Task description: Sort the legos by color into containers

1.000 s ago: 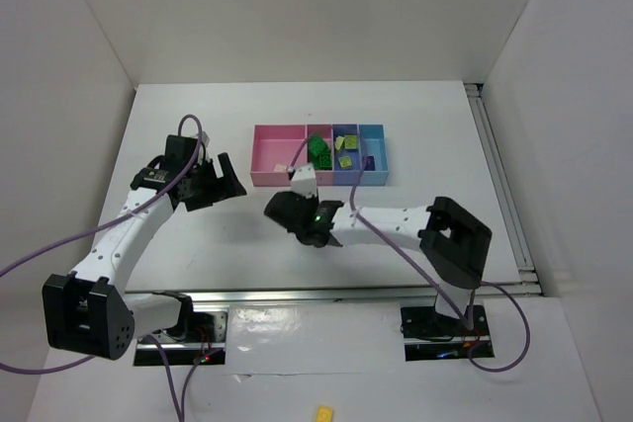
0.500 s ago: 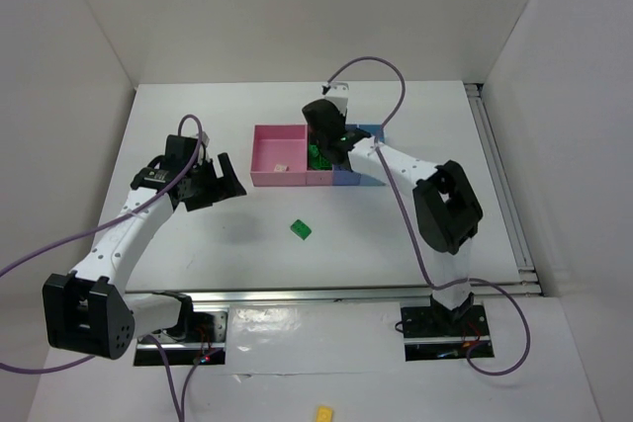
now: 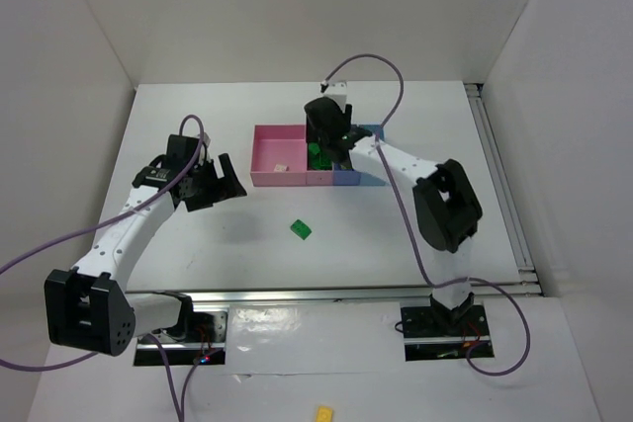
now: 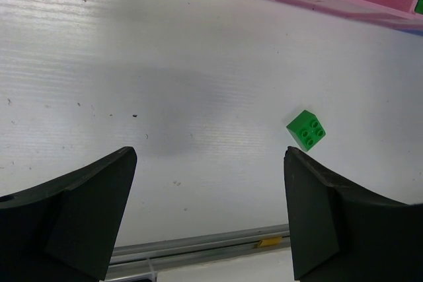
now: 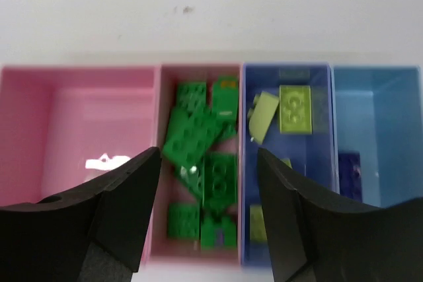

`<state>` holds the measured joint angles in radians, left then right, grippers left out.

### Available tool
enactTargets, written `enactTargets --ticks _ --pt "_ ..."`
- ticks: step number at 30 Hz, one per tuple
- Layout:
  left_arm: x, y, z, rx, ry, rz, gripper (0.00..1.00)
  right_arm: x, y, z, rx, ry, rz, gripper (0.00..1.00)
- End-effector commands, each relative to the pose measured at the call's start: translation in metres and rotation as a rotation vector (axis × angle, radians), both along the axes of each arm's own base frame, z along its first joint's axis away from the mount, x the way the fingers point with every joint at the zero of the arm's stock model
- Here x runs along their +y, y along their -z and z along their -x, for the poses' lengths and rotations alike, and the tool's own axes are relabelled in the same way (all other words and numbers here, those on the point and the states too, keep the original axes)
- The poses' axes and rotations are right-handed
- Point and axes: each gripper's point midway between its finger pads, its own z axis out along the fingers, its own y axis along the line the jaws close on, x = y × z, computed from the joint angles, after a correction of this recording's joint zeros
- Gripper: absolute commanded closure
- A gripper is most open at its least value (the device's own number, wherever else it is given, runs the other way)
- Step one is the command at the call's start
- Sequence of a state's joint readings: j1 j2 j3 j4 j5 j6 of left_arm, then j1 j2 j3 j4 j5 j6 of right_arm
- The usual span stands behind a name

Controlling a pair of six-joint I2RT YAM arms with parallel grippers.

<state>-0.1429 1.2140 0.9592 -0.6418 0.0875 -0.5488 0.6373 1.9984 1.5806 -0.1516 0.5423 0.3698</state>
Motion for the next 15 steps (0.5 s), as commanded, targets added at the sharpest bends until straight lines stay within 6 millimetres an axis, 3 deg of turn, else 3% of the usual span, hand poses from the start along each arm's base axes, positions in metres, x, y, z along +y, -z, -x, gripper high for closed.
enactTargets --ticks 1,2,3,5,6,9,11,13,15 --pt "-0.002 -0.003 -0.004 -0.022 0.026 -0.003 0.05 0.020 -0.073 0.055 -0.140 -0.070 -0.069 0.33" --pt "-0.002 -0.006 -0.004 -0.031 0.026 -0.001 0.05 0.018 -0.089 0.074 -0.160 -0.086 -0.102 0.35" --pt "-0.001 -0.005 -0.004 -0.032 0.021 -0.009 0.05 0.025 -0.059 0.101 -0.098 -0.139 -0.087 0.35" --pt "-0.001 -0.005 -0.004 -0.031 0.013 -0.004 0.05 0.031 -0.051 0.133 -0.073 -0.227 -0.104 0.35" --pt "-0.002 -0.009 -0.004 -0.041 0.004 0.004 0.05 0.036 -0.013 0.162 0.016 -0.319 -0.077 0.33" --pt "-0.003 -0.013 -0.006 -0.059 0.010 0.014 0.05 0.039 0.039 0.207 0.149 -0.478 -0.045 0.21" --pt "-0.003 -0.010 -0.004 -0.050 0.010 0.013 0.05 0.045 0.055 0.228 0.195 -0.579 -0.012 0.09" --pt "-0.003 -0.005 -0.004 -0.032 0.010 0.010 0.05 0.054 0.073 0.250 0.238 -0.676 0.030 0.05" --pt "-0.003 -0.005 -0.004 -0.032 0.010 0.010 0.06 0.056 0.084 0.257 0.247 -0.694 0.065 0.03"
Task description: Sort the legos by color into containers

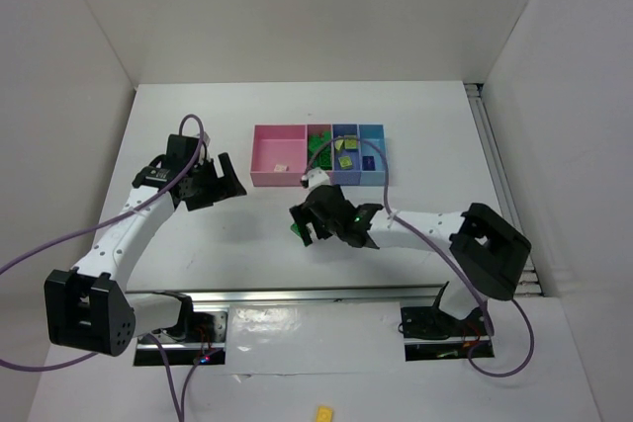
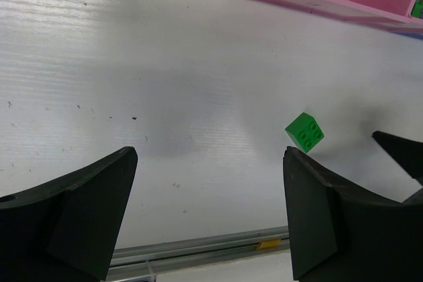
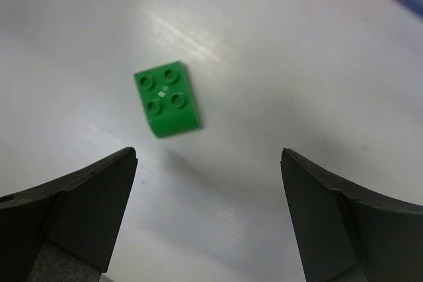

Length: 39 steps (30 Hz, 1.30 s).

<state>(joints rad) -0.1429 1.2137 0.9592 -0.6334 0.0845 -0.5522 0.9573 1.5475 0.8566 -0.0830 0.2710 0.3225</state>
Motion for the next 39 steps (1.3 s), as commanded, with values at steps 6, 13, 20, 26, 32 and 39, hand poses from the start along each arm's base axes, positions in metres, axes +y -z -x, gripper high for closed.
enactTargets --ticks 6,13,20,26,32,39 --pt "-0.004 -0.005 -0.004 -0.024 0.014 0.009 0.06 0.037 0.024 0.011 -0.009 -0.177 0.050 0.06" --pt "-0.002 -0.002 -0.005 -0.016 0.009 0.001 0.06 0.049 0.043 -0.011 -0.045 -0.164 0.114 0.22" --pt "0.000 0.000 -0.004 -0.008 0.002 -0.010 0.06 0.054 0.009 -0.017 -0.112 -0.145 0.045 0.79" --pt "0.001 -0.004 -0.006 -0.020 -0.004 -0.016 0.06 0.030 -0.070 -0.061 -0.287 0.070 -0.042 0.82" --pt "0.012 -0.014 -0.007 -0.029 -0.031 -0.069 0.06 -0.002 -0.100 -0.139 -0.314 0.292 -0.058 0.75" --pt "0.013 -0.017 -0.006 -0.043 -0.024 -0.073 0.05 -0.007 -0.090 -0.208 -0.277 0.360 -0.044 0.63"
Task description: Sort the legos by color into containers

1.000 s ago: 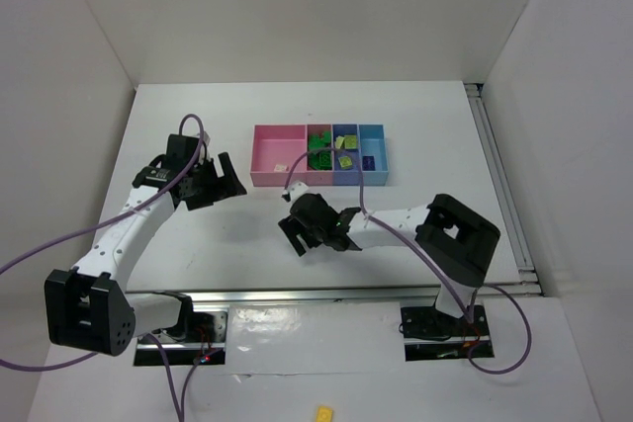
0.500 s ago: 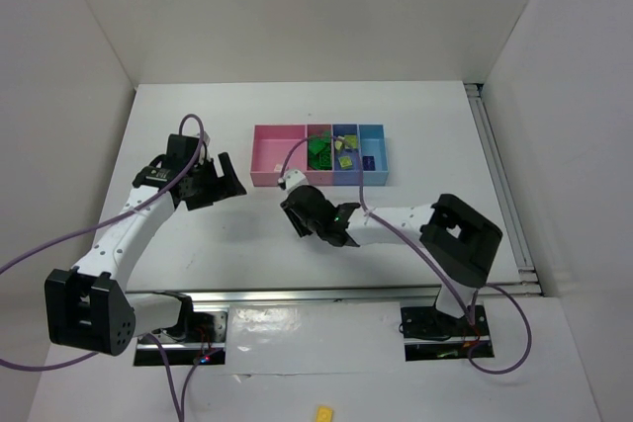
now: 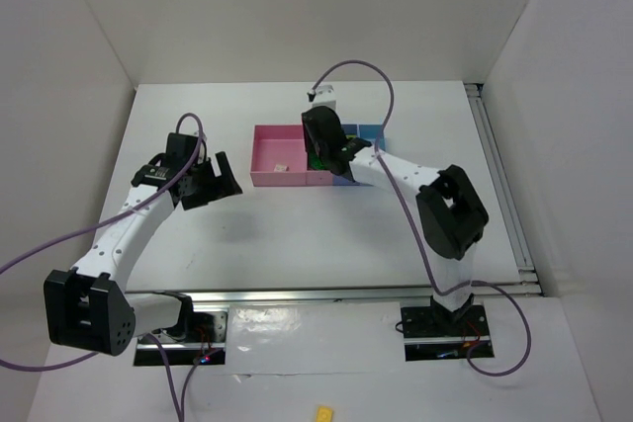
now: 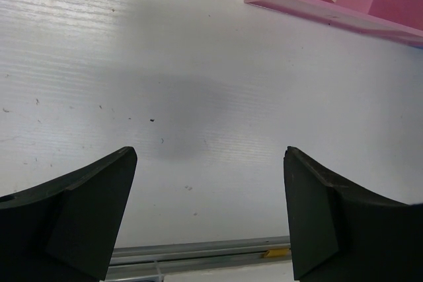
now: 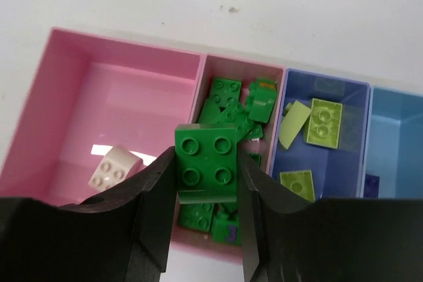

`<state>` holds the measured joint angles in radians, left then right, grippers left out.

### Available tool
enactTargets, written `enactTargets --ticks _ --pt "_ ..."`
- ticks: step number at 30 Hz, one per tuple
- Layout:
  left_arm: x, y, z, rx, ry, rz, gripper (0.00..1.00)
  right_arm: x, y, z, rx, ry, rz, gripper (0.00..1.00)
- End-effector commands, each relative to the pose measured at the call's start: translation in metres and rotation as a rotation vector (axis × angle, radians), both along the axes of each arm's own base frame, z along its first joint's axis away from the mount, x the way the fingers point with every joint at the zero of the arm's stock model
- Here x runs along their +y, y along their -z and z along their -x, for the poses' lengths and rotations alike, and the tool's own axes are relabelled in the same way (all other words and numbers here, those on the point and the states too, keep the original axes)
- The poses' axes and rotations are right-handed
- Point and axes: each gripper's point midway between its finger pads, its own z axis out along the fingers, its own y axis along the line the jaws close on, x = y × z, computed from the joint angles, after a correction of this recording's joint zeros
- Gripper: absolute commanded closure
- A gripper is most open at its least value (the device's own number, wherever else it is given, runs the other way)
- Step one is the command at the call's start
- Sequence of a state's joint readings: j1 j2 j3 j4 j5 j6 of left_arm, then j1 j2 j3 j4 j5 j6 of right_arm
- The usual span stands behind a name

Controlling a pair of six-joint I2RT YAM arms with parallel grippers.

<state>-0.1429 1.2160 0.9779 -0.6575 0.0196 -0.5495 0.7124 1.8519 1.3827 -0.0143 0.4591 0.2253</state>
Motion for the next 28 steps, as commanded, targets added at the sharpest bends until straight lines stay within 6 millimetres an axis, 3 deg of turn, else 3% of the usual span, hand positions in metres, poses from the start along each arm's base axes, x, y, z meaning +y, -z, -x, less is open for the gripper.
enactTargets --ticks 1,2,3,6,7,9,10,12,15,18,19,20,22,25,28 --pt "0.001 -0.015 -0.005 -0.042 0.012 -0.018 0.05 0.006 0.012 -0.020 0.045 0.007 0.011 0.59" --pt "0.001 -0.015 -0.005 -0.042 0.012 -0.018 0.05 0.005 0.013 -0.024 0.047 0.007 0.005 0.52" --pt "0.001 -0.015 -0.005 -0.042 0.012 -0.018 0.05 0.004 0.017 -0.024 0.063 0.007 0.017 0.31" --pt "0.001 -0.015 -0.005 -0.042 0.012 -0.018 0.05 0.000 0.000 -0.027 0.030 0.033 0.009 0.08" --pt "0.001 -0.015 -0.005 -0.042 0.012 -0.018 0.05 -0.005 -0.018 -0.026 -0.003 0.052 -0.005 0.01" --pt "0.000 -0.014 -0.002 -0.032 0.018 -0.011 0.05 -0.009 -0.032 -0.017 -0.030 0.081 -0.008 0.01" --pt "0.000 -0.014 -0.002 -0.032 0.018 -0.011 0.05 -0.015 -0.055 -0.012 -0.066 0.092 -0.032 0.01" --pt "0.000 -0.018 -0.002 -0.044 0.018 -0.009 0.05 -0.031 -0.067 -0.001 -0.090 0.153 -0.031 0.01" --pt "0.002 -0.020 -0.002 -0.054 0.012 -0.016 0.05 -0.076 -0.090 0.022 -0.119 0.331 -0.068 0.01" --pt "0.002 -0.025 -0.001 -0.063 0.012 -0.015 0.05 -0.140 -0.083 0.055 -0.071 0.541 -0.094 0.01" --pt "0.002 -0.029 -0.003 -0.074 0.012 -0.014 0.05 -0.160 -0.070 0.072 -0.018 0.584 -0.049 0.01" --pt "0.002 -0.029 -0.003 -0.074 0.012 -0.014 0.05 -0.177 -0.076 0.085 -0.021 0.621 -0.077 0.01" --pt "0.000 -0.037 -0.004 -0.097 0.018 -0.002 0.05 -0.205 -0.050 0.112 0.038 0.689 -0.039 0.01" --pt "-0.002 -0.046 -0.004 -0.126 0.031 0.004 0.05 -0.231 -0.039 0.138 0.047 0.706 -0.038 0.01" --pt "0.000 -0.046 -0.004 -0.127 0.025 -0.003 0.05 -0.241 -0.029 0.154 0.059 0.675 -0.061 0.01"
